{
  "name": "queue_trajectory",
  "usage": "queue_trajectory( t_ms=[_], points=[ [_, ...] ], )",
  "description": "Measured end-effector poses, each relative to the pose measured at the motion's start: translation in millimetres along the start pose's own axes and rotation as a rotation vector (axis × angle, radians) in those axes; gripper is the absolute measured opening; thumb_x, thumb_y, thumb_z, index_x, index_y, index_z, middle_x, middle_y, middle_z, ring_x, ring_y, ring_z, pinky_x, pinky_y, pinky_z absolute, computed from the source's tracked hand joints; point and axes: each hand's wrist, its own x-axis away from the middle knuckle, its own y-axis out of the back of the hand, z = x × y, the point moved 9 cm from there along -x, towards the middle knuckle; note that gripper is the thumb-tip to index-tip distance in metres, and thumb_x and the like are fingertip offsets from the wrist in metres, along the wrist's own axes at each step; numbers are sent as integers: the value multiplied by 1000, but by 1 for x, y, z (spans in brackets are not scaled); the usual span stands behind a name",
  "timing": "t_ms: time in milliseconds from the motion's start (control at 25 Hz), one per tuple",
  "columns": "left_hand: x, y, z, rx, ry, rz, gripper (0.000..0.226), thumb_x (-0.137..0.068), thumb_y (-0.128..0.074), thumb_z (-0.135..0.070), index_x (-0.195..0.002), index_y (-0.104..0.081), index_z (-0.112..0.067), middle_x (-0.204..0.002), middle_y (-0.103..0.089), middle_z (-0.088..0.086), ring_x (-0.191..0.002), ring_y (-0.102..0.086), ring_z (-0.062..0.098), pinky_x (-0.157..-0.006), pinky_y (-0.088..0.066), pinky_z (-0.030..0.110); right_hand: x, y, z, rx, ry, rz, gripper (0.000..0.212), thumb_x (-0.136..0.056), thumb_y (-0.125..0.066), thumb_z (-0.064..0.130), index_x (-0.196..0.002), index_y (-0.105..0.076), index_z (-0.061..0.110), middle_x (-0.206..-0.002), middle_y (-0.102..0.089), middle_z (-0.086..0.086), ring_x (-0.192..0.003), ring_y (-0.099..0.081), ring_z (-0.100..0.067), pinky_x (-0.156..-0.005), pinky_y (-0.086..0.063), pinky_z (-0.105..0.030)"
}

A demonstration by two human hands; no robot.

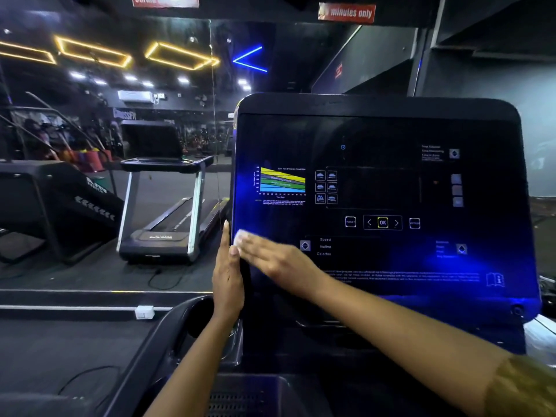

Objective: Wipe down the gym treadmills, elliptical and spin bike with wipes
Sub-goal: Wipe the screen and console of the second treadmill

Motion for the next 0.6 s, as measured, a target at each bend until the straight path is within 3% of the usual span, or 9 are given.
queue_trajectory(
  t_ms=[160, 320, 400, 600],
  points=[
    [2, -1, -8, -135, -35, 16, 63, -85, -24, -68, -141, -18, -39, -137, -23, -37, -123, -22, -27, -96, -19, -2, 65, 2, 34, -63, 83, 114, 33, -95, -40, 2, -123, -58, 2, -132, -55, -11, -128, -46, -20, -102, -42, -31],
    [2, 1, -7, -227, -9, -17, 70, -82, -22, -64, -146, -19, -37, -135, -23, -34, -120, -30, -11, -95, -27, 14, 50, 46, -40, -40, -283, -75, 41, -87, -37, -10, -118, -62, -1, -125, -59, -15, -118, -55, -24, -101, -43, -31],
    [2, 0, -7, -249, 1, -16, 72, -82, -22, -64, -148, -19, -36, -137, -25, -27, -119, -33, -5, -95, -29, 21, 33, 53, -57, 9, -379, -113, 42, -81, -39, -10, -114, -63, -2, -119, -63, -14, -114, -58, -26, -97, -46, -33],
    [5, -1, -13, -300, -45, -17, 75, -83, -22, -62, -150, -19, -28, -148, -31, -12, -124, -32, -5, -96, -25, 18, 57, 15, 10, -78, -178, 31, 40, -86, -45, -8, -124, -57, 0, -131, -55, -12, -124, -50, -22, -104, -40, -30]
  ],
)
